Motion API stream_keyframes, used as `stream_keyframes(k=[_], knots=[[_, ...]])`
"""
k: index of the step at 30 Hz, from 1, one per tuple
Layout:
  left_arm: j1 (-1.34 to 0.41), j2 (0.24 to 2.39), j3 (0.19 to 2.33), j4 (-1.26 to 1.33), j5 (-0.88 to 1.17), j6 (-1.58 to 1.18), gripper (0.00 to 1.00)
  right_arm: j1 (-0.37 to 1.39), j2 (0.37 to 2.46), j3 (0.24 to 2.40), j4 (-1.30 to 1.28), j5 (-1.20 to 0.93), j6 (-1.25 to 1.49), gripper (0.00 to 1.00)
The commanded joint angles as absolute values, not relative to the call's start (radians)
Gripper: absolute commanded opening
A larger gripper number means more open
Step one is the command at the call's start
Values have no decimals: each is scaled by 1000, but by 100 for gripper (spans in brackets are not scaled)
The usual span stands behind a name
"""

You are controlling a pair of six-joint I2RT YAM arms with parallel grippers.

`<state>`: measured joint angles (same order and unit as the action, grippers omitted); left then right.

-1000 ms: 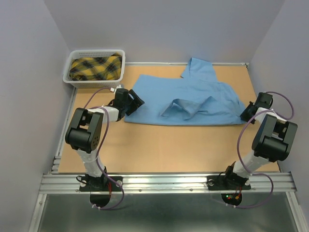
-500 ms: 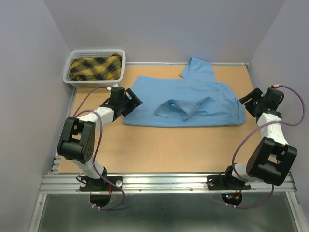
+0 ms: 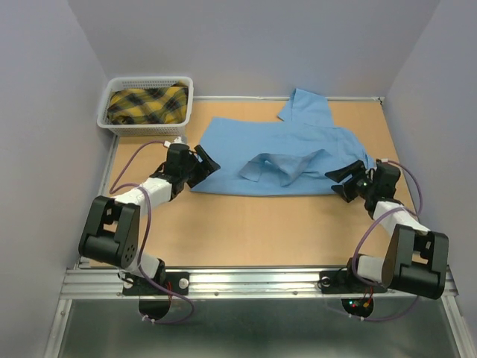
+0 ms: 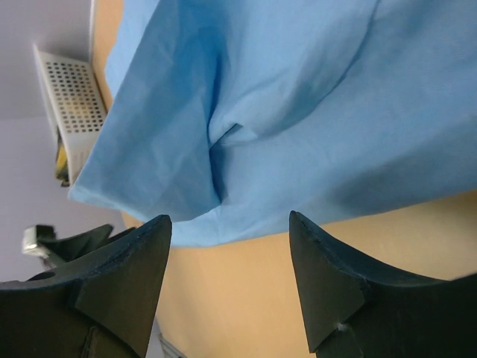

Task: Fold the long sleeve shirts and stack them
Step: Fold the shirt

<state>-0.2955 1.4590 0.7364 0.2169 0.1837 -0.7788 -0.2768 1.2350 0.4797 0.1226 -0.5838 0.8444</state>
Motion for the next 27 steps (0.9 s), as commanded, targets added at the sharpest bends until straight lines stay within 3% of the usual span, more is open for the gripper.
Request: stream_keyframes(k=[1,9,27], knots=[[-311,1499,749,281,207,-753,81,-249,1253,446,360,-640,946,70],[-325,1552,750,287,186,-750,81,-158,1308,471,448,-595,996,68],[-337,1566,718,275,124,-744,81,-155,1295,451,60,-167,994,58]])
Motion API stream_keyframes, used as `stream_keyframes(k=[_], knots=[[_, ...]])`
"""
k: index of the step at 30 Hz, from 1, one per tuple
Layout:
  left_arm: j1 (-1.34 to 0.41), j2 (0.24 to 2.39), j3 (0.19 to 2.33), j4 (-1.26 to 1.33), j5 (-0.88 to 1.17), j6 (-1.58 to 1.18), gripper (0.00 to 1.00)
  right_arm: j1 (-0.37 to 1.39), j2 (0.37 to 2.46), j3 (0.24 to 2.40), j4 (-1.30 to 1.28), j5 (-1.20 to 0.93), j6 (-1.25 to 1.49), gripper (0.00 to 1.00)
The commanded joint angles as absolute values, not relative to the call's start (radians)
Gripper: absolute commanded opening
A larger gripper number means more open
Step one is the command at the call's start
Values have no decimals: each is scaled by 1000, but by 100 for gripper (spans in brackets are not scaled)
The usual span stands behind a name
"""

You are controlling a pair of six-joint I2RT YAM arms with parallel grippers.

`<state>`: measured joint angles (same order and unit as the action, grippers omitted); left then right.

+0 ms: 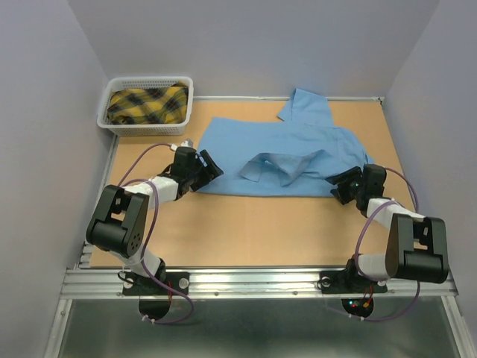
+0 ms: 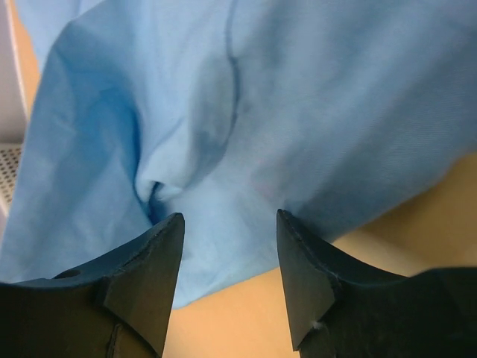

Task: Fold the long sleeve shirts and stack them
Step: Fold the shirt

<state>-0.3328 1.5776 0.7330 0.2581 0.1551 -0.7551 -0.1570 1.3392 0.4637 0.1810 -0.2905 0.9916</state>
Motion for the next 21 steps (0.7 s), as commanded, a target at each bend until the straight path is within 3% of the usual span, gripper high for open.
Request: stream_keyframes(k=[1,9,15,21], knots=[[-337,1568,715,273,123,-744,81,-155,1276,445,37,-134,993,57],[-337,1545,696,259,118,-756,81,-155,1210,420,-121,-52,976,57],[-337,1490,729,221,97,-747,81,-156,1193,645,-340,181,867,57],[-337,1477,764,184,61,-719,81,-156,1256,771,-432,255,876,56]])
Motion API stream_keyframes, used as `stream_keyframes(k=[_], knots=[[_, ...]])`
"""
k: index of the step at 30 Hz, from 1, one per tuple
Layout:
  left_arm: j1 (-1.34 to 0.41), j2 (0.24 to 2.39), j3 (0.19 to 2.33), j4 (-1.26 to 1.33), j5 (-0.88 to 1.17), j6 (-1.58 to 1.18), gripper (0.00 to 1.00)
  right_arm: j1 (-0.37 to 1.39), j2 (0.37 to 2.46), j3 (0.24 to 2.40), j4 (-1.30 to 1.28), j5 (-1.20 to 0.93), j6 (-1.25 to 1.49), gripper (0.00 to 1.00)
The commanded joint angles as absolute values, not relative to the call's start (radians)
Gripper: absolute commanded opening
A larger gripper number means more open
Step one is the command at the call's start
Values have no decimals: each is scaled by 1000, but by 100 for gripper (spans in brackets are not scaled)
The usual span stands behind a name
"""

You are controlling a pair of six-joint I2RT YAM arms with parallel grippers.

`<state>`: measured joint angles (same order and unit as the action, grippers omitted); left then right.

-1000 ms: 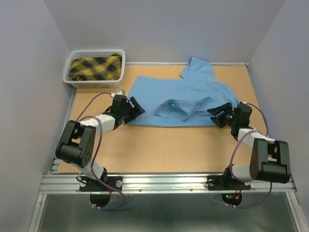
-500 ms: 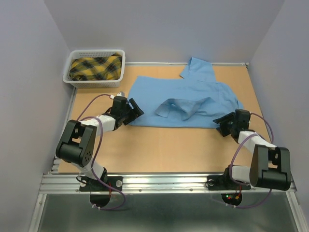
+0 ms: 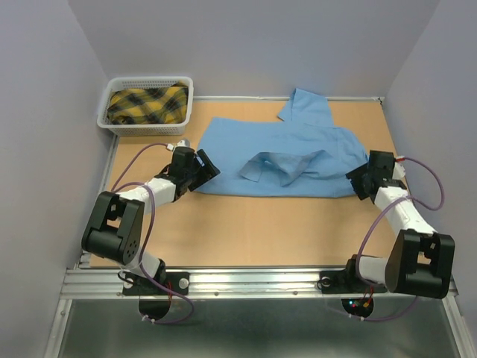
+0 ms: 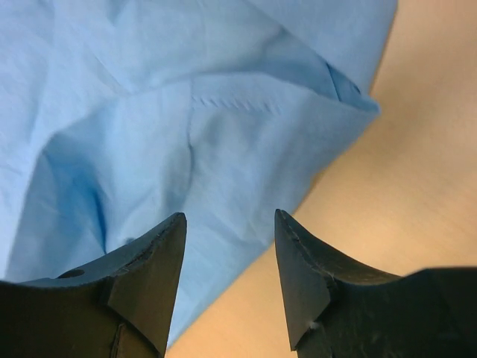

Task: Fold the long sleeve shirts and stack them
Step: Fold the shirt

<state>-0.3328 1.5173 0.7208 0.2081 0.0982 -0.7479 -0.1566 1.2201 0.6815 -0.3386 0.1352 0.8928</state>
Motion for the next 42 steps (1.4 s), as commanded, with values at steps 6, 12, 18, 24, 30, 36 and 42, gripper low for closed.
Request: stream_keyframes(k=[6,12,18,24,30,36,42], knots=[[-337,1496,784,175,48,-698,81,-158,1365,887,-498,284,908,51],[-337,1545,793,189,55,-696,81,-161,1408,911,-456,224,920,33],[-337,1546,795,190,54,-703,81,-164,1405,922,-454,238,954,33],[-337,1562,795,190,54,-713,81,-184,1506,905,-440,225,997,33],[-337,1580,784,192,48,-730,81,-247,1485,793,-410,227,1029,32],[-328,1592,742,209,49,-785,81,-340,1407,618,-358,173,1017,32],[-318,1577,722,216,61,-795,81,-397,1361,569,-287,91,951,31]])
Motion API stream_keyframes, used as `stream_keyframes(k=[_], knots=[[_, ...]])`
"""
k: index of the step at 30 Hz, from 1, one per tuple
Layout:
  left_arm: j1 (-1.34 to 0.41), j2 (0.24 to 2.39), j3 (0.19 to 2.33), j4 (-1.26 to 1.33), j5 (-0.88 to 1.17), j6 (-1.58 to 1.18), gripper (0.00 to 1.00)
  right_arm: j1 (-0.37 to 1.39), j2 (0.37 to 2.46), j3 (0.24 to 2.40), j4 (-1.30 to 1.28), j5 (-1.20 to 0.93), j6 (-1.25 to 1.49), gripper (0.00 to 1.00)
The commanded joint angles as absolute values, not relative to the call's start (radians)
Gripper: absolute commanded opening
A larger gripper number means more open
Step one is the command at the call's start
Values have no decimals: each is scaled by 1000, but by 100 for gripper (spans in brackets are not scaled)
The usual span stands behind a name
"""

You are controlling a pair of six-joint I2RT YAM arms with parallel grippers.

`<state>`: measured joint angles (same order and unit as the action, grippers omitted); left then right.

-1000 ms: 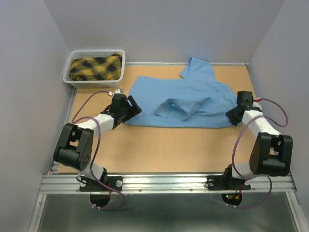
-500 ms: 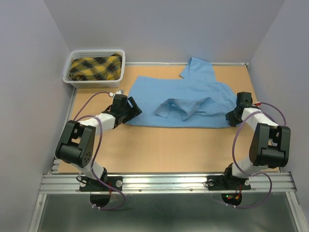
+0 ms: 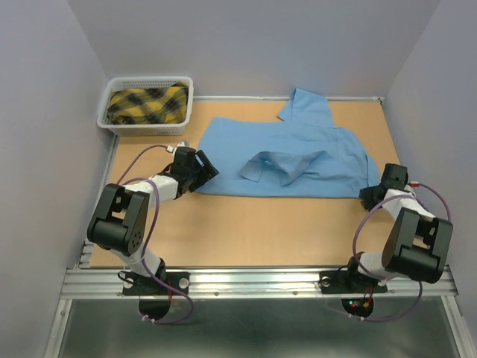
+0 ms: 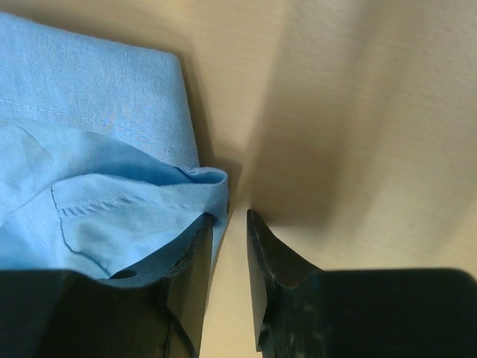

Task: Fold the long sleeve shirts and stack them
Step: Fold the shirt

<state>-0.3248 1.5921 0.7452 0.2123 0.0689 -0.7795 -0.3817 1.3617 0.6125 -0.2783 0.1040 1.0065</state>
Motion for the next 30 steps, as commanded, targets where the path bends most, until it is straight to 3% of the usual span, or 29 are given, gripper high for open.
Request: stream_keyframes(k=[1,7,12,21,30], knots=[[-318,1554,726,203,63,-792,81,-396,1323,580,-287,77,940,31],[-321,1396,730,184,55,-779,81,-391,1180,604,-194,-135,910,34],[-325,1370,735,187,80,-756,81,-312,1114,464,66,-388,1002,45],[-351,1538,758,278,161,-785,80,-98,1282,333,484,-508,1075,46],[-339,1635,675,334,126,-860,79,-107,1417,313,511,-396,1008,44]])
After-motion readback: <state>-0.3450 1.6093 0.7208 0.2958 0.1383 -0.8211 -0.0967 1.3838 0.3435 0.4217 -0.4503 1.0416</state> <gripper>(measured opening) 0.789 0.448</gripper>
